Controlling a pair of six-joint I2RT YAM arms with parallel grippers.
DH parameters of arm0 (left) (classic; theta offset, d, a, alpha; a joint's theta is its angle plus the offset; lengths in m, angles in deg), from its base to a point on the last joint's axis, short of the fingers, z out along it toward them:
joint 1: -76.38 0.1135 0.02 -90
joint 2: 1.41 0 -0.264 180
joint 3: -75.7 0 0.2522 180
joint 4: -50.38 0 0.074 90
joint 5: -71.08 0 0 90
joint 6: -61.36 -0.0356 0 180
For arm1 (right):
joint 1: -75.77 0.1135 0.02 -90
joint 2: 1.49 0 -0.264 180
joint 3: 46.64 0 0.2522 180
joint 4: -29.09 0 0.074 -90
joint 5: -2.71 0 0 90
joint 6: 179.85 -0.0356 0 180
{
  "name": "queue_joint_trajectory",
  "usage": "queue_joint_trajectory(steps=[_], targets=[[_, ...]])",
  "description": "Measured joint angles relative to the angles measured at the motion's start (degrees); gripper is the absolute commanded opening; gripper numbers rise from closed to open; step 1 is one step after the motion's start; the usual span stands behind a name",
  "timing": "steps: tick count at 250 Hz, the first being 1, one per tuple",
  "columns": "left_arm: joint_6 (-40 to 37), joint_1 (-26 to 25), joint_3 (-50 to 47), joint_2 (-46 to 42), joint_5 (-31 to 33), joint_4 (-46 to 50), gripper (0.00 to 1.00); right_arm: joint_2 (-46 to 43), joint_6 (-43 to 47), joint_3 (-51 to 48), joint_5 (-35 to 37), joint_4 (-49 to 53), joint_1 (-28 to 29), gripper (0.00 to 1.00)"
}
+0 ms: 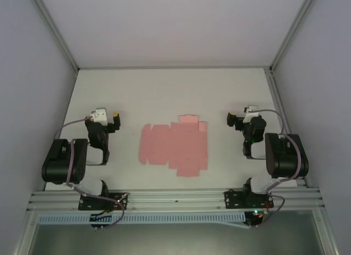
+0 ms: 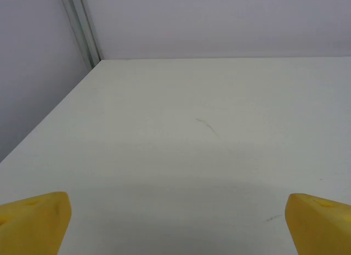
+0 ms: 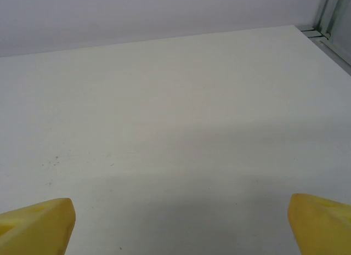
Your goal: Assemble paper box
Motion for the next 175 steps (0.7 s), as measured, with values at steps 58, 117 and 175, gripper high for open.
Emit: queue_joint_trajectory(steps=[58,117,175], targets=[[0.0,0.0,0.0,0.0,0.0,0.0,1.0,0.0,0.0,0.0,0.0,0.0,0.0,1.0],[0.0,0.0,0.0,0.0,-1.0,0.0,1.0,0.0,0.0,0.0,0.0,0.0,0.0,1.0],[0.0,0.0,2.7,-3.3,-0.4,7.7,1.0,-3.8,0.0,0.6,0.4,5.2,0.0,1.0]])
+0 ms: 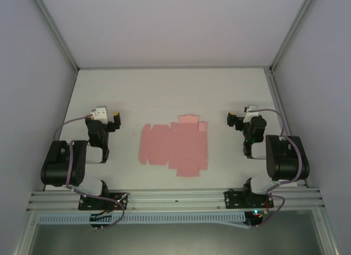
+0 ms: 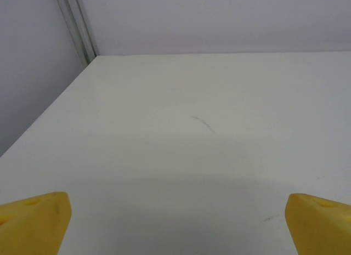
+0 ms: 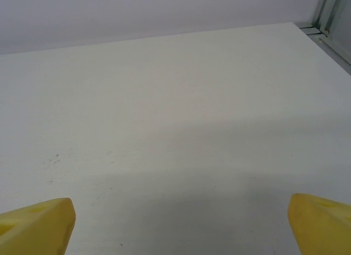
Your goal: Assemble paper box
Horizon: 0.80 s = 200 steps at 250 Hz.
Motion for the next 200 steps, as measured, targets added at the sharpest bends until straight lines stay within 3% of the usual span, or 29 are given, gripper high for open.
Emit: queue_joint_trajectory(steps=[48,83,145,200], targets=[[3.6,-0.5,5.6,-12.7,0.4,16.0,1.0,-14.8,-0.9,4.7,1.7,13.9,0.8,1.0],[8.5,-2.7,13.0,-17.8,0.1,32.2,1.0,-20.6,-2.9,11.3,3.2,26.4,3.4,0.99],[18.6,-10.4,23.6,-21.1,-4.2,56.4,1.0,-19.9,-9.1,22.8,6.7,50.3,15.2,0.91],[25.9,-16.6,26.0,-15.7,-9.1,68.3,1.0,-12.1,-16.2,29.2,6.4,62.5,25.6,0.77]])
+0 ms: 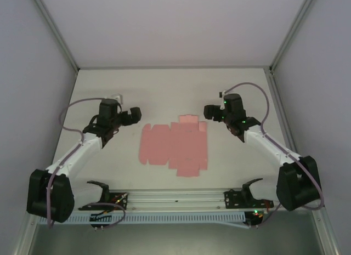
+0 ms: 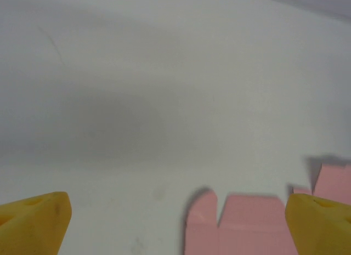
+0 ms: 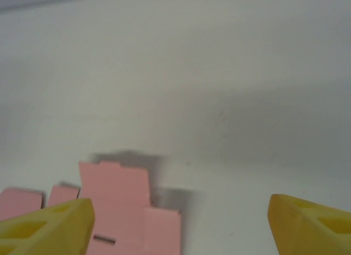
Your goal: Assemble paper box
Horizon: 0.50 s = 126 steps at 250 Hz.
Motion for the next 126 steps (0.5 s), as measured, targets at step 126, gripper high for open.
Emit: queue_joint_trajectory(steps=[126], targets=[[4.7,-4.1,-5.1,7.2,-7.6,2.6,1.0,18.2,-9.9,2.3,-5.2,1.4,11.8,0.48]])
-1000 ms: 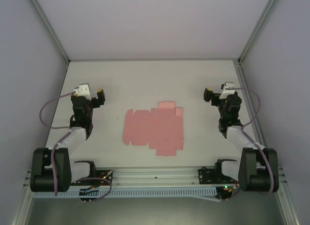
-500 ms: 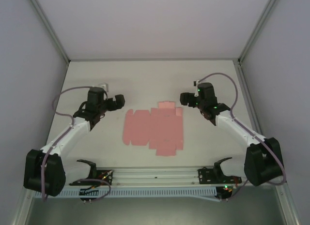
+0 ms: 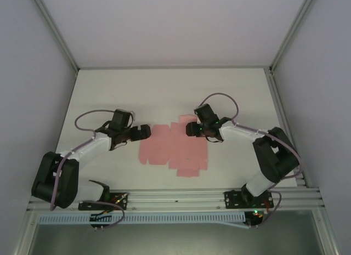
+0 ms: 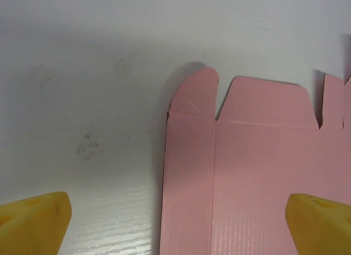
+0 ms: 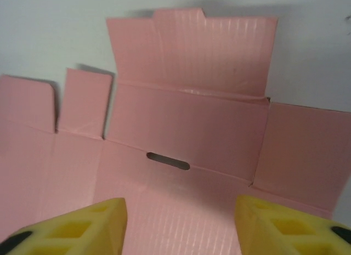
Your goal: Assemble paper box
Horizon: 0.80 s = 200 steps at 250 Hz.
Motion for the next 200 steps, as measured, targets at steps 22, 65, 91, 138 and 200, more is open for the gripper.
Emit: queue_joint_trajectory(steps=[22,65,91,138,200], targets=[[0.0,0.0,-0.3,0.7,-1.1,-0.1,1.0,3.1,-1.0,0.0,0.1,-0.6,0.0,0.44],[0.0,0.0,-1.2,0.7,-3.3,-0.7,1.0,4.5,-2.3,-0.3,2.2,-1.9,0.0,0.42],[0.2,0.0,-1.9,1.4,-5.2,-1.7,1.0,4.1,-3.2,-1.8,2.7,-4.2,0.0,0.41],[1.1,0.0,-4.1,2.6,-10.0,-4.7,1.0,3.2,-5.0,-4.9,3.3,-8.5,-0.1,0.38],[1.5,-0.6,-4.9,3.0,-15.4,-7.4,0.96,1.8,-6.4,-8.8,2.6,-14.5,-0.8,0.38]])
